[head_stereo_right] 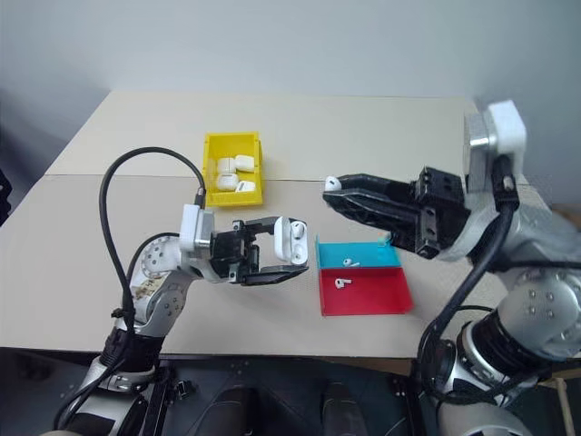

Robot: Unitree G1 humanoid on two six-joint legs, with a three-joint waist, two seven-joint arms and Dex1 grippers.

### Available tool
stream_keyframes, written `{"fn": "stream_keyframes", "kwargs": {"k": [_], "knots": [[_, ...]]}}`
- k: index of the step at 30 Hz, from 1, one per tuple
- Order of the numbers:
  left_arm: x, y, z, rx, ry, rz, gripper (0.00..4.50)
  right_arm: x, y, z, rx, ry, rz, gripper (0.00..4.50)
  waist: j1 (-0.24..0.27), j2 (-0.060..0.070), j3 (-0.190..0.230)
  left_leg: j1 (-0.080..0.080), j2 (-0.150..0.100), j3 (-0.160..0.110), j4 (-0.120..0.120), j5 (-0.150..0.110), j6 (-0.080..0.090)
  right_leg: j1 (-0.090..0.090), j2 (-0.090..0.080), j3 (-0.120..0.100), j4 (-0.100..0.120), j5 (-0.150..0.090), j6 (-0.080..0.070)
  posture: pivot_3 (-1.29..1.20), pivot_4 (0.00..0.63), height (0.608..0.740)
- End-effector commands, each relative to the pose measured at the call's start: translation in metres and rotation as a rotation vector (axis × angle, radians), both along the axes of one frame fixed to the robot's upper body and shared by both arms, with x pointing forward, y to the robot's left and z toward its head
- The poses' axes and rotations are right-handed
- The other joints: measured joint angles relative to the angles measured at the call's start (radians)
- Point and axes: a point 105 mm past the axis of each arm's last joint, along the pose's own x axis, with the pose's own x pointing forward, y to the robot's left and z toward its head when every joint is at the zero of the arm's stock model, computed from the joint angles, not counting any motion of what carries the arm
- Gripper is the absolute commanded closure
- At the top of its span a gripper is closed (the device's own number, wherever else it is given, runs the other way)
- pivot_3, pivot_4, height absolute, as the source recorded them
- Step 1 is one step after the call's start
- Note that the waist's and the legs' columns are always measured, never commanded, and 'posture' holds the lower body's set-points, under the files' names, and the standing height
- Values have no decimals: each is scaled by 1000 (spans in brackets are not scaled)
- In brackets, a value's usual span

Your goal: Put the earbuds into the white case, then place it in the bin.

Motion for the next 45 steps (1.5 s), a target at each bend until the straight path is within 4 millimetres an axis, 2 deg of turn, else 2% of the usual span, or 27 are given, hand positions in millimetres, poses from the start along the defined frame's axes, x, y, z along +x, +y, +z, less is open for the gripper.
{"fn": "stream_keyframes", "kwargs": {"k": [1, 12, 22, 43, 45], "knots": [[-3, -3, 11, -22, -38, -24, 1722, -11, 6, -2, -2, -30, 34, 3584, 0, 0, 0, 0, 0, 0, 0, 0, 0, 0, 0, 0, 0, 0, 0, 0, 150, 740], [-5, -3, 11, -39, -34, -14, 1722, -8, 18, -17, -3, -27, 31, 3584, -2, 0, 0, 0, 0, 0, 0, 0, 0, 0, 0, 0, -1, 0, 0, 0, 150, 740], [-5, -3, 12, -35, -41, -12, 1722, -5, 17, -30, -53, -20, 6, 3584, 0, 0, 0, 0, 0, 0, 0, 0, 0, 1, 0, 0, -1, 0, 0, 0, 150, 740], [-3, -4, 11, -41, -43, -6, 1722, -4, 19, -37, -67, -48, -4, 3584, 0, 0, 0, 1, 0, 0, 0, 0, 0, 2, 0, 0, -2, 0, 0, 0, 150, 740], [-3, -4, 11, -40, -43, -6, 1722, -5, 20, -37, -81, -70, -7, 3087, 0, 0, 0, 1, 0, 0, 0, 0, 0, 2, 0, 0, -2, 0, 0, 0, 150, 740]]}}
